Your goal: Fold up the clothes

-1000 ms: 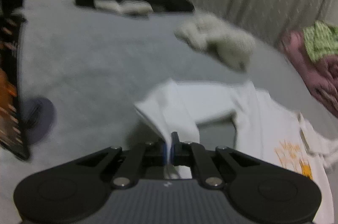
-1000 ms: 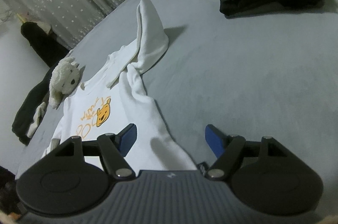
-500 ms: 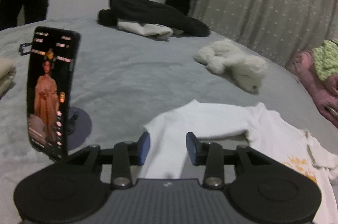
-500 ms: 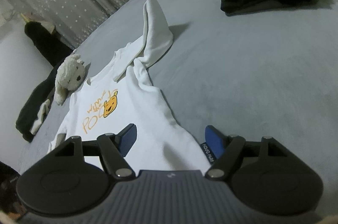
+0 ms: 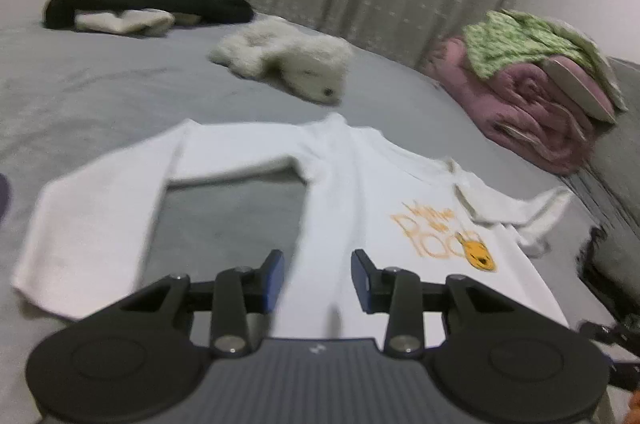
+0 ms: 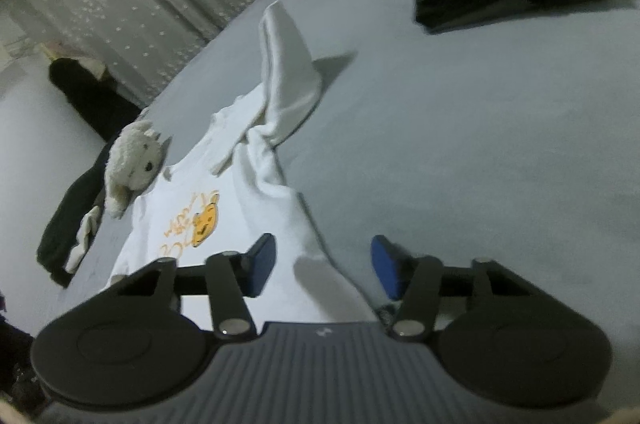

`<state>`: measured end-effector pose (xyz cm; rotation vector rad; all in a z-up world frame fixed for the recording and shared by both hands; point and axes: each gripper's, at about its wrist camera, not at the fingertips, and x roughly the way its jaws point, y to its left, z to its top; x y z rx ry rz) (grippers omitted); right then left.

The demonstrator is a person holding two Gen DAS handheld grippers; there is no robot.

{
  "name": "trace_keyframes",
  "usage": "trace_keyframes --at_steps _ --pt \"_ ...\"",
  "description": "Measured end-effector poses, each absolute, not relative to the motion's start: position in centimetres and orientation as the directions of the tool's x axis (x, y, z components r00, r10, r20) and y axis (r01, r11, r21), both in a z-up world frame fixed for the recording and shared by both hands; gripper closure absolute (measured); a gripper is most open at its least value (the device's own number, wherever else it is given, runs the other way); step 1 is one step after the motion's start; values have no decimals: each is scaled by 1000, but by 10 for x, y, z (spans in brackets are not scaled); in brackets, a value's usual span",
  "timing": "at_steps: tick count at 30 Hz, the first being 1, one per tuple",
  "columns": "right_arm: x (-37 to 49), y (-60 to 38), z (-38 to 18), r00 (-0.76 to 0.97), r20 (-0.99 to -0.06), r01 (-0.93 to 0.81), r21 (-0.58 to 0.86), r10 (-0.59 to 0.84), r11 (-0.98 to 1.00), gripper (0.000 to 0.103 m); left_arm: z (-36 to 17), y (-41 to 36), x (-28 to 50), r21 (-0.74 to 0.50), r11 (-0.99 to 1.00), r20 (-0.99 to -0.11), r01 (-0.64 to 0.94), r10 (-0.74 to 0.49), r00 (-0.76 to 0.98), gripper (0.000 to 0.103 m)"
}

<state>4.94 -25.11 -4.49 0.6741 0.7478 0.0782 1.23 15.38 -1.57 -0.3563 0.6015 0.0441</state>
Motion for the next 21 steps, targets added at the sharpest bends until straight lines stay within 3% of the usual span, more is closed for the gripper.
trace_keyframes --at_steps 7,9,10,11,15,19,21 --pt "66 -230 -51 758 -587 139 571 285 809 57 -39 135 25 -240 962 -620 -130 -49 783 66" --pt "67 -222 -51 764 -592 136 534 255 835 71 -39 132 23 -224 966 -620 -127 -41 783 66" --pt "65 -218 -49 770 -597 139 503 227 853 87 -38 131 22 -217 968 -621 -125 -38 783 66" --pt "63 -213 -47 775 -600 142 471 198 870 92 -38 132 22 -217 968 -623 -126 -38 781 66" --pt "56 -197 -39 795 -601 152 333 85 931 95 -35 135 23 -219 965 -636 -143 -31 771 66" --pt "55 -186 -47 765 -641 111 236 69 965 93 -30 139 25 -236 955 -646 -181 -15 763 66" --pt "52 -192 -47 770 -631 109 279 97 954 78 -26 140 23 -264 946 -636 -189 -23 772 66"
